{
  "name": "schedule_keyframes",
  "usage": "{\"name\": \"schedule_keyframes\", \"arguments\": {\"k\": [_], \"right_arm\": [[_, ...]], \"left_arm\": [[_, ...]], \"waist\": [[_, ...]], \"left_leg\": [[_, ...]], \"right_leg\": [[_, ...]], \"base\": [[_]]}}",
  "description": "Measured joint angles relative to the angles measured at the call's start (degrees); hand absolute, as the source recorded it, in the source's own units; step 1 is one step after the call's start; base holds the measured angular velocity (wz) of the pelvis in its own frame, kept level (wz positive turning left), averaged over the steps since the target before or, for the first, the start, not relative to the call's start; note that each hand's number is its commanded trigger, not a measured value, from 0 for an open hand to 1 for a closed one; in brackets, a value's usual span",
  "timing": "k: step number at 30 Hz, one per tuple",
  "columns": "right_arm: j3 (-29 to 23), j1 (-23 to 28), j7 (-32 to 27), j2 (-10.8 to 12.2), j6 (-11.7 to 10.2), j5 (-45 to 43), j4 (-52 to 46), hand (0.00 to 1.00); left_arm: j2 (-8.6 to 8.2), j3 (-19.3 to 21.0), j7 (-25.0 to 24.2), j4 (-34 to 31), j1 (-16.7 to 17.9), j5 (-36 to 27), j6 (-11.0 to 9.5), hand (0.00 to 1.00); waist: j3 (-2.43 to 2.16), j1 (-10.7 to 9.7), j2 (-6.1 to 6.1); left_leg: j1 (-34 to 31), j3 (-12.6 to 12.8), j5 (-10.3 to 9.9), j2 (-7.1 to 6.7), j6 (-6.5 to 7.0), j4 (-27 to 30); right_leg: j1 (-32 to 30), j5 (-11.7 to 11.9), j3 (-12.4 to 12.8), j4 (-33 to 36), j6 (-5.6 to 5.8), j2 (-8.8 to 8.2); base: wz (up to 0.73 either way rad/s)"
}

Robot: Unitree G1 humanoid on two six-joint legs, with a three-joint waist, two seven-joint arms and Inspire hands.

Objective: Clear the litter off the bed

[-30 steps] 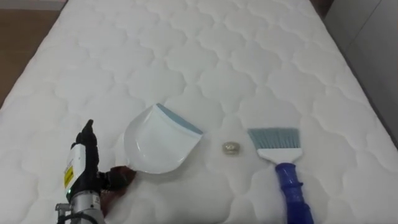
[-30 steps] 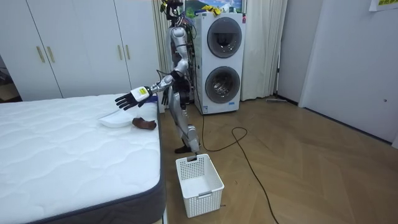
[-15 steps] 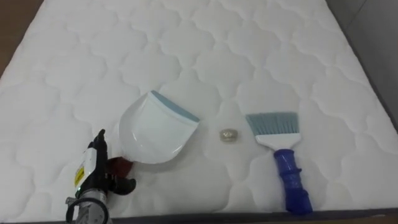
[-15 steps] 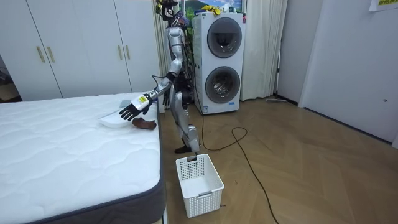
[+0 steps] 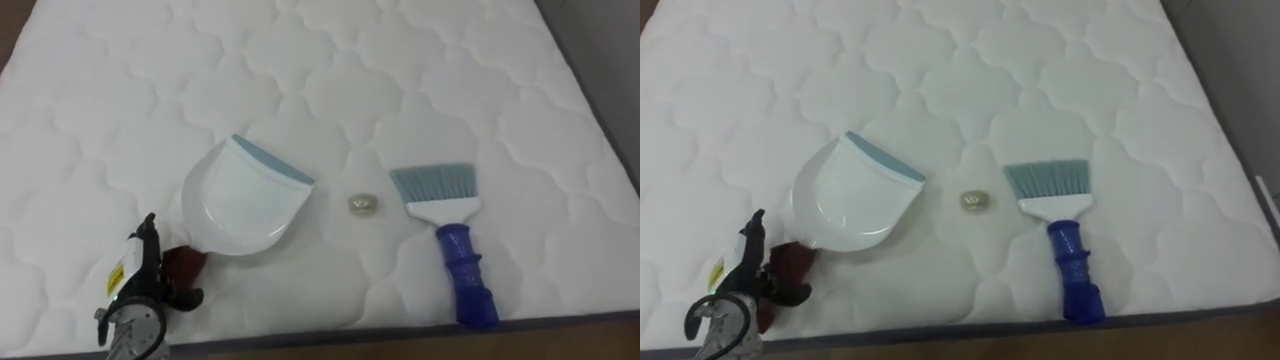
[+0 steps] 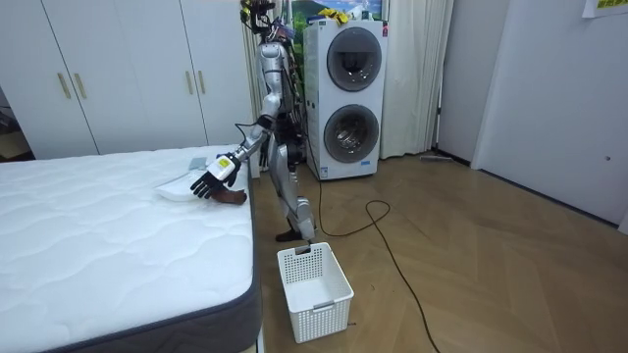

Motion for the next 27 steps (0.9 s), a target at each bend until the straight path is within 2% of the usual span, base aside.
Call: {"name": "schedule_keyframes", "arguments": {"k": [8,12,15,19,24,27], "right_arm": [[0.9,-1.0,-0.6,-0.2,0.0,0.5,0.0,0.0],[1.0,-1.0,-1.3,-0.2,0.2,0.5,0.1,0.0],[2.1,-1.3,-2.2,-0.1,0.4,0.8,0.0,0.0],[4.9,-3.1,-2.5,-0.2,0.5,0.6,0.0,0.0],[7.2,-4.5,-3.1,-0.3,0.5,0.6,-0.3,0.0],[8.6,-5.1,-3.7,-0.5,0.5,1.3,-0.4,0.0]], "left_arm": [[1.03,0.5,0.3,2.8,-2.2,0.0,0.0,0.0],[1.02,0.4,0.0,5.2,-3.0,-0.1,0.3,0.0],[1.05,0.4,-0.5,7.2,-4.5,-2.3,0.9,0.0],[1.36,0.1,-2.4,10.2,-7.6,-6.3,1.2,0.0],[1.54,-0.3,-2.5,11.3,-9.6,-6.8,1.2,0.0],[1.79,-1.4,-2.4,11.5,-10.8,-8.6,1.3,0.0]], "waist": [[0.24,0.0,-0.11],[0.4,-0.1,-0.13],[0.62,0.0,-0.3],[1.44,0.0,-1.09],[1.68,-0.1,-1.49],[1.9,-0.2,-1.88]], "left_leg": [[-4.2,0.5,0.0,-0.23,0.0,1.7],[-5.6,0.6,0.0,-0.23,0.0,1.9],[-7.2,0.6,0.0,-0.22,0.0,3.2],[-9.9,0.8,0.0,-0.27,0.0,5.6],[-11.9,1.6,0.0,-0.42,0.01,6.3],[-14.0,1.9,0.0,-1.06,0.02,8.2]], "right_leg": [[-4.7,0.0,0.1,2.3,0.0,-0.66],[-6.1,0.0,0.0,2.6,-0.01,-0.67],[-7.7,0.0,-0.1,3.7,-0.03,-0.85],[-10.2,0.0,0.7,5.7,-0.06,-1.25],[-13.1,0.0,0.7,7.6,-0.12,-1.87],[-15.0,-0.1,0.7,9.0,-0.4,-2.58]], "base": [[-0.04],[-0.01],[0.0],[-0.01],[-0.04],[0.0]]}}
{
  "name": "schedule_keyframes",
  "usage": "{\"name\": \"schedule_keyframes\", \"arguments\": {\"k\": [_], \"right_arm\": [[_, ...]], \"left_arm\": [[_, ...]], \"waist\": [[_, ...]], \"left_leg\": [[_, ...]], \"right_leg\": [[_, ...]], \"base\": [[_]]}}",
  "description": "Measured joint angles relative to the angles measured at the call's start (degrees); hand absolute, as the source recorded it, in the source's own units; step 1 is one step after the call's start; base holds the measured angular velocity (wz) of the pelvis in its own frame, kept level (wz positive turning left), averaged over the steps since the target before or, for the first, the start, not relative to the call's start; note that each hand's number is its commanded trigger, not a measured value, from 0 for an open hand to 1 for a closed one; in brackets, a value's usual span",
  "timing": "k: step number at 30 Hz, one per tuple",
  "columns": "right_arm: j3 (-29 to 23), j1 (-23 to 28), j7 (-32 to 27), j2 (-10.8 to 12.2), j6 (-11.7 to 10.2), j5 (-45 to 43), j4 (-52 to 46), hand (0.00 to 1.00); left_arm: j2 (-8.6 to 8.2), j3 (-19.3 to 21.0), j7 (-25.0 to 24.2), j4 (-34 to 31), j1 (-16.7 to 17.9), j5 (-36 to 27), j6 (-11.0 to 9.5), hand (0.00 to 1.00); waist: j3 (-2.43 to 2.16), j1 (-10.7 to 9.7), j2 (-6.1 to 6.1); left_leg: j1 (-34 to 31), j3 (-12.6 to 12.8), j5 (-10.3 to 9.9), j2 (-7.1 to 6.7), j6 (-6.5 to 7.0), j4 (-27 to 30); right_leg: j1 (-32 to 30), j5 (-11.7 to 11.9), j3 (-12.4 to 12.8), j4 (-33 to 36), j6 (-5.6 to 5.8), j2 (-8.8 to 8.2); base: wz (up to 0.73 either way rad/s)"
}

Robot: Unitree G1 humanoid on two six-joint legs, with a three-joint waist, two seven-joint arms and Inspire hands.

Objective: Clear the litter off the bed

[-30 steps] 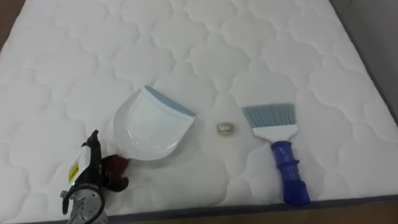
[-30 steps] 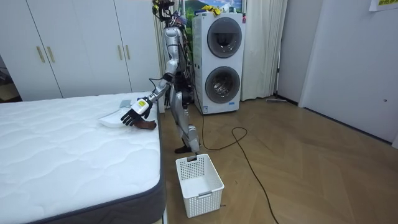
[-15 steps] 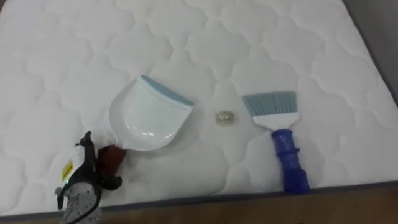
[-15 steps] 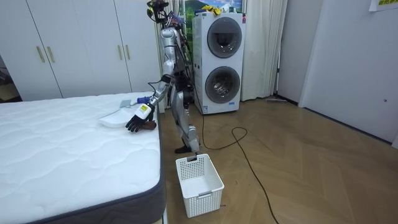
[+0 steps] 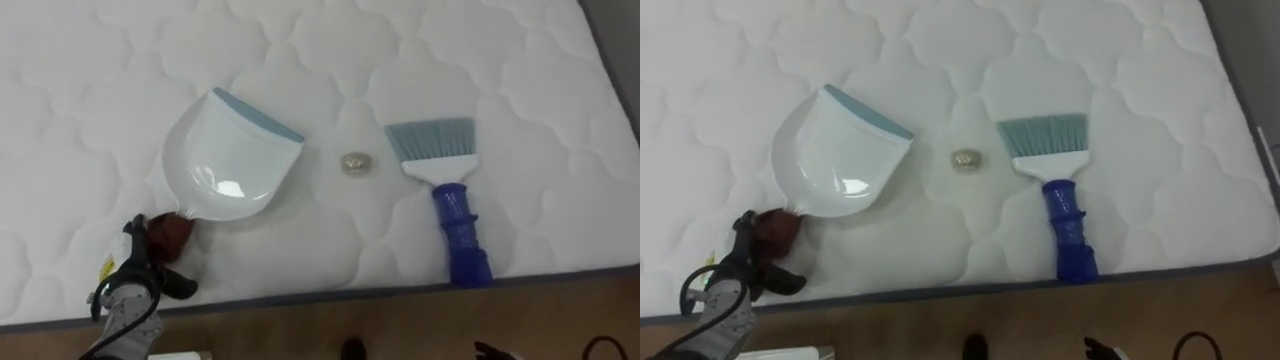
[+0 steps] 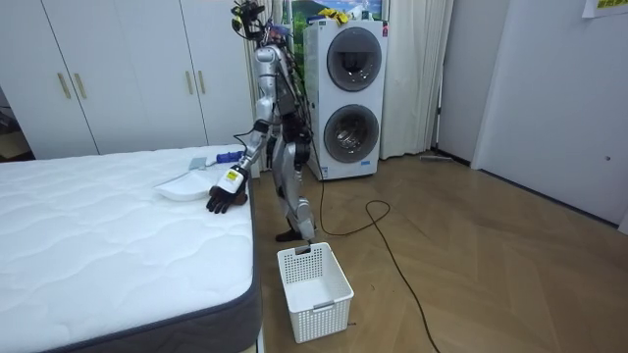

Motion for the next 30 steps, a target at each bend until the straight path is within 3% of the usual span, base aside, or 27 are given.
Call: {"name": "schedule_keyframes", "arguments": {"k": [4,5,6,10,14,16,25,30], "right_arm": [[1.4,-0.3,-0.6,-0.3,0.7,1.2,-0.6,0.0],[1.5,-0.3,-0.6,-0.3,0.8,1.5,-0.9,0.0],[1.5,-0.2,-0.6,-0.3,0.8,1.7,-0.9,0.0],[1.6,0.1,-0.6,-0.4,0.8,1.8,-2.2,0.0],[1.6,0.4,-0.9,-0.4,1.2,1.8,-2.7,0.0],[1.6,0.7,-1.0,-0.4,1.2,1.8,-2.8,0.0],[1.9,1.9,-1.2,-0.6,1.2,2.8,-4.4,0.0],[1.9,1.9,-1.3,-0.6,1.2,3.9,-4.5,0.0]], "left_arm": [[0.34,-1.0,0.1,0.1,-1.7,-0.6,0.1,0.0],[0.34,-1.0,0.1,0.2,-2.0,-0.7,0.1,0.67],[0.34,-1.0,0.1,0.3,-2.1,-1.2,0.1,0.98],[0.67,-1.0,0.7,1.4,-3.1,-2.6,0.2,1.0],[3.47,-1.0,2.5,1.5,-4.3,-2.6,1.0,1.0],[3.97,-1.0,2.8,1.6,-4.8,-2.8,1.4,1.0],[4.18,-3.2,3.8,1.8,-4.7,-4.9,3.0,1.0],[3.44,-4.5,1.0,2.9,-4.7,-5.0,3.8,1.0]], "waist": [[0.18,-0.2,-0.37],[0.23,-0.1,-0.47],[0.23,-0.1,-0.48],[0.17,-0.8,-0.47],[0.1,-1.4,-0.36],[0.08,-1.5,-0.33],[0.01,-1.7,-0.23],[0.01,-1.9,-0.23]], "left_leg": [[-2.7,0.3,0.0,-0.24,0.05,1.8],[-3.1,0.5,0.1,-0.3,0.31,1.8],[-3.3,0.6,0.1,-0.38,0.43,1.8],[-5.1,0.5,0.3,-0.68,0.78,2.8],[-6.7,0.7,0.5,-0.79,1.02,3.5],[-6.7,0.7,0.5,-0.9,1.06,3.5],[-6.9,0.8,0.7,-1.09,1.46,3.7],[-7.1,0.8,0.8,-0.93,1.63,3.8]], "right_leg": [[-2.4,0.1,0.0,1.3,-0.41,-0.62],[-3.0,0.2,0.1,1.6,-0.51,-0.73],[-3.3,0.3,0.2,1.7,-0.57,-0.75],[-5.2,0.5,0.6,2.2,-0.77,-1.02],[-6.8,1.0,0.8,2.7,-0.89,-1.19],[-6.9,1.1,0.8,2.9,-0.86,-1.32],[-6.8,1.2,0.7,3.2,-0.62,-1.73],[-6.9,1.4,0.6,3.1,-0.41,-1.96]], "base": [[0.04],[0.0],[-0.04],[-0.02],[0.0],[0.0],[0.0],[0.0]]}}
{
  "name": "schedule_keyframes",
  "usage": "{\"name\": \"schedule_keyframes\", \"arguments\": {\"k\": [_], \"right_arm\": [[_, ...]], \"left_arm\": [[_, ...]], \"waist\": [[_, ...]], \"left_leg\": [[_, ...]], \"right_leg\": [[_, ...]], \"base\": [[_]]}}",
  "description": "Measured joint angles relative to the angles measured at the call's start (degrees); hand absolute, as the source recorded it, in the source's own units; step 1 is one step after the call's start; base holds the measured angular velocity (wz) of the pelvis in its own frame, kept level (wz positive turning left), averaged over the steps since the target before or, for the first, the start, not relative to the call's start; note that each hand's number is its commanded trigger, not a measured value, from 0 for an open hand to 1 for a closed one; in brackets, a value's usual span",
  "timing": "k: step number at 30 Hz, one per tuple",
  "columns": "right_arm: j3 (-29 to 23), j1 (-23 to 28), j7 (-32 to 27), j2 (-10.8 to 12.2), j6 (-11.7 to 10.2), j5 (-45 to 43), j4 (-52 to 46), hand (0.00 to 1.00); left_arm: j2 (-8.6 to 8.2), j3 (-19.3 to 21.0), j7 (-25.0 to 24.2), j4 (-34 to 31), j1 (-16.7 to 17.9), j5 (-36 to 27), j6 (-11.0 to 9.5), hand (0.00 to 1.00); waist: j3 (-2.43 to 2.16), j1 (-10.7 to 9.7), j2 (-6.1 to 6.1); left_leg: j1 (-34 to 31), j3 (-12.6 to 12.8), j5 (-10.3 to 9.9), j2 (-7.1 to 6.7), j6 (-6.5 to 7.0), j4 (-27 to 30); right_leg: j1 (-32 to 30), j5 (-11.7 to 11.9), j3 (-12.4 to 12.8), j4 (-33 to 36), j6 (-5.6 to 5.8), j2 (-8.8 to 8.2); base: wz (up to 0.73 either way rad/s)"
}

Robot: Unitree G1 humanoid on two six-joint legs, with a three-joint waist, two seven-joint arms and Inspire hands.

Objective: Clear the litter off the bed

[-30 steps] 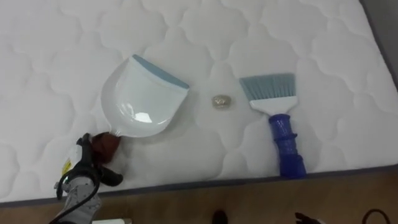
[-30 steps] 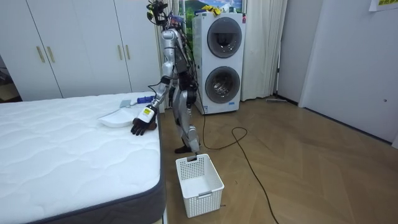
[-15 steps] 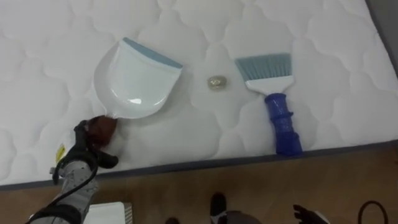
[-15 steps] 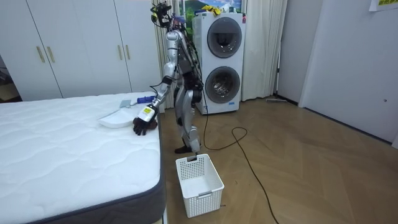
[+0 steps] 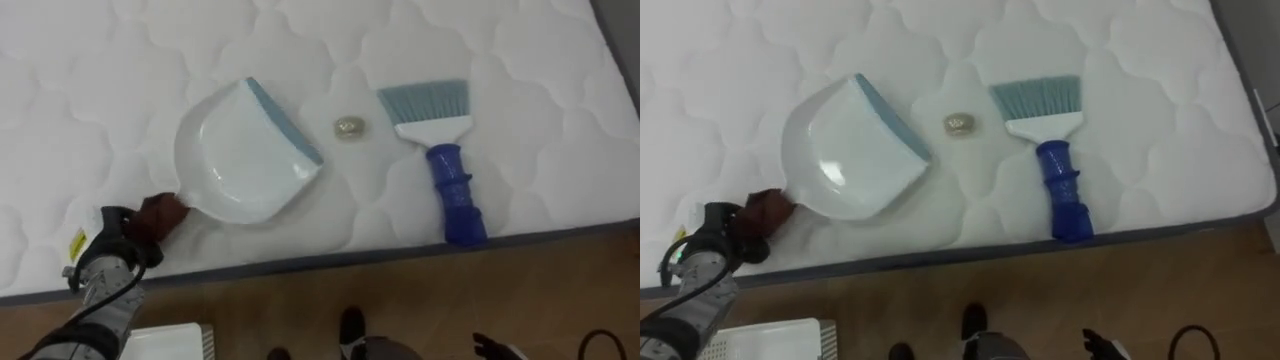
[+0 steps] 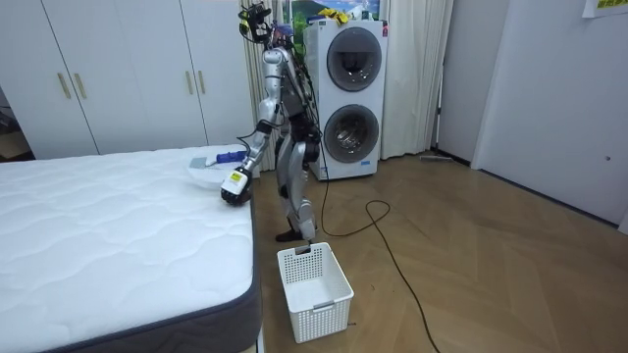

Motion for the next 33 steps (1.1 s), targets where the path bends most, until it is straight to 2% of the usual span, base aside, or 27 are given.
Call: {"name": "schedule_keyframes", "arguments": {"k": [2,9,15,20,25,33], "right_arm": [[0.0,0.0,-0.1,0.0,0.0,0.3,-0.1,0.0],[0.1,0.4,-0.9,-0.1,0.0,3.1,0.0,0.0],[0.0,0.6,-0.9,-0.1,-0.1,4.4,-0.1,0.0],[-0.1,0.7,-1.0,-1.2,-0.7,11.6,0.0,0.0],[-0.8,-0.1,-1.7,-1.6,-0.6,18.6,-0.1,0.0],[-12.3,-2.8,-6.3,-1.9,-1.2,30.1,-0.9,0.0]], "left_arm": [[-0.05,0.1,-0.1,0.1,-0.1,-0.6,0.7,1.0],[-0.04,0.1,-1.2,1.0,-0.2,-1.5,1.0,1.0],[-0.02,0.2,-1.5,1.0,0.0,-1.0,1.4,1.0],[0.02,0.1,-1.3,1.0,0.2,-0.9,1.4,1.0],[0.73,0.1,-0.1,0.9,0.2,0.3,1.1,1.0],[1.41,0.4,5.3,0.8,1.3,2.9,-1.5,1.0]], "waist": [[-0.02,-0.1,0.05],[-0.14,0.0,0.33],[-0.13,0.4,0.57],[-0.13,0.4,2.0],[-0.11,0.6,2.21],[-0.19,0.5,2.03]], "left_leg": [[-0.7,0.0,0.0,0.14,0.0,1.4],[-0.6,0.0,0.0,0.15,0.0,1.4],[-0.6,0.4,-0.1,0.6,0.07,0.8],[-0.7,0.6,-0.1,0.73,0.05,0.9],[-1.2,1.2,-0.1,0.76,0.04,1.7],[-1.5,1.8,-0.2,0.62,0.08,1.9]], "right_leg": [[0.0,0.1,0.0,0.0,0.07,0.0],[0.1,0.2,-0.4,0.2,0.02,-0.24],[-0.1,0.7,-0.8,0.0,-0.49,-0.03],[-0.1,0.8,-0.6,0.2,-0.62,0.09],[-1.1,0.8,0.1,1.2,-0.63,0.21],[-1.8,0.8,0.7,2.0,-0.62,0.02]], "base": [[0.0],[0.01],[0.01],[-0.01],[-0.06],[-0.03]]}}
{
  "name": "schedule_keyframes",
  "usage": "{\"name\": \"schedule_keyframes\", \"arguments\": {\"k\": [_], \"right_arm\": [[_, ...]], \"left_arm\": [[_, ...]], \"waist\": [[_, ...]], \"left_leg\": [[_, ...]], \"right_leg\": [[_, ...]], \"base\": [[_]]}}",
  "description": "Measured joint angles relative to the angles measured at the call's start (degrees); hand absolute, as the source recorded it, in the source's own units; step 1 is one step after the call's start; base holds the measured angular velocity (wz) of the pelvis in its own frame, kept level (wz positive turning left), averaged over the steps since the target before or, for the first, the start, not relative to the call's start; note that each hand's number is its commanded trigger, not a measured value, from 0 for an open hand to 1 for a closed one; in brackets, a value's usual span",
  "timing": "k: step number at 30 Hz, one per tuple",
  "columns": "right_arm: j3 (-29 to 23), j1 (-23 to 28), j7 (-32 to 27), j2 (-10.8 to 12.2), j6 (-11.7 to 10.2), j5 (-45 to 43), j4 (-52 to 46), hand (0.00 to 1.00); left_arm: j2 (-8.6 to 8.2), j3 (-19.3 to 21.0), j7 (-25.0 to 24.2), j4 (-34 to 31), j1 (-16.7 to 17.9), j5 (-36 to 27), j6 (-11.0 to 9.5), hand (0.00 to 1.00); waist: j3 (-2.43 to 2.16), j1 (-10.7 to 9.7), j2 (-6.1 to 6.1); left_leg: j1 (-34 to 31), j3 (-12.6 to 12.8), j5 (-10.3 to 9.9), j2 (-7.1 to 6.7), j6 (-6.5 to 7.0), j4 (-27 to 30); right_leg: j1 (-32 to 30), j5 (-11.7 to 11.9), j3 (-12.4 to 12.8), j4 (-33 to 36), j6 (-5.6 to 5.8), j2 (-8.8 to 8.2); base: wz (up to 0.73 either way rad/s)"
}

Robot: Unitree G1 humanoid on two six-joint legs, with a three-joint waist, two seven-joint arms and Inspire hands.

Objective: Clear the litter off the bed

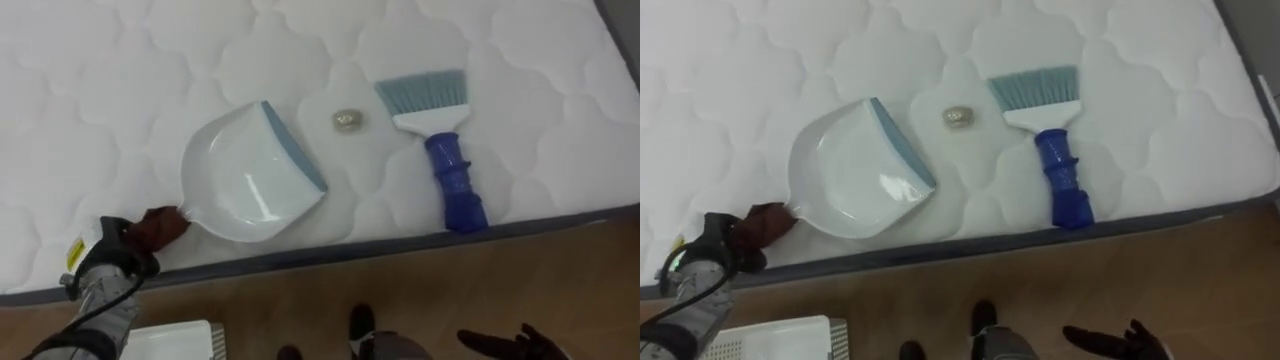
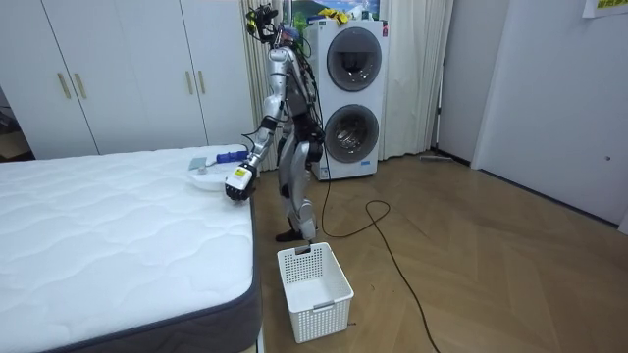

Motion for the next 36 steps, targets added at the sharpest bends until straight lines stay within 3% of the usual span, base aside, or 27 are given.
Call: {"name": "schedule_keyframes", "arguments": {"k": [7,14,19,25,29,36], "right_arm": [[-1.8,-2.3,-6.6,-1.5,-1.6,3.5,-5.7,0.0],[-3.1,-3.8,-13.7,-2.6,-2.6,1.1,-13.6,0.0],[-4.6,-5.9,-20.8,-3.5,-2.7,-4.3,-16.3,0.0],[-4.6,-6.8,-30.0,-3.9,-3.5,-15.6,-24.8,0.0],[-4.5,-7.7,-34.6,-4.0,-5.1,-21.9,-27.3,0.0],[-1.3,-9.9,-39.0,-4.0,-5.1,-31.5,-28.1,0.0]], "left_arm": [[0.71,-1.2,6.0,0.0,0.1,4.1,-1.5,1.0],[1.06,-1.7,9.8,-1.5,2.8,5.9,-1.6,1.0],[1.06,-2.6,9.8,-1.6,3.7,5.9,-1.0,1.0],[1.01,-2.6,9.2,-1.5,3.8,5.7,-0.9,1.0],[1.01,-3.1,6.7,-1.5,3.9,5.7,-0.5,1.0],[1.04,-4.2,0.6,-1.4,3.6,5.4,1.9,1.0]], "waist": [[-0.14,0.0,-0.29],[-0.92,0.0,-1.72],[-0.88,0.1,-2.57],[-0.84,0.3,-2.67],[-0.8,0.5,-2.7],[-0.42,1.7,-2.69]], "left_leg": [[0.0,0.2,0.0,-0.01,0.04,1.1],[0.6,0.3,0.0,0.07,-0.01,1.0],[0.6,0.9,0.0,0.29,0.0,1.1],[1.0,1.8,-0.2,0.38,0.05,0.8],[1.0,1.9,-0.2,0.4,0.07,0.5],[0.6,1.7,-0.3,0.56,0.09,0.9]], "right_leg": [[-0.1,0.1,0.4,0.6,-0.13,0.06],[0.7,0.3,1.2,0.0,-0.12,0.79],[0.5,0.4,1.7,0.0,-0.05,0.91],[0.3,0.7,3.0,-0.1,0.05,1.27],[0.3,0.8,2.8,-0.3,0.08,1.24],[-0.3,0.7,2.3,-0.1,0.05,1.01]], "base": [[-0.01],[0.0],[-0.05],[-0.1],[-0.01],[0.0]]}}
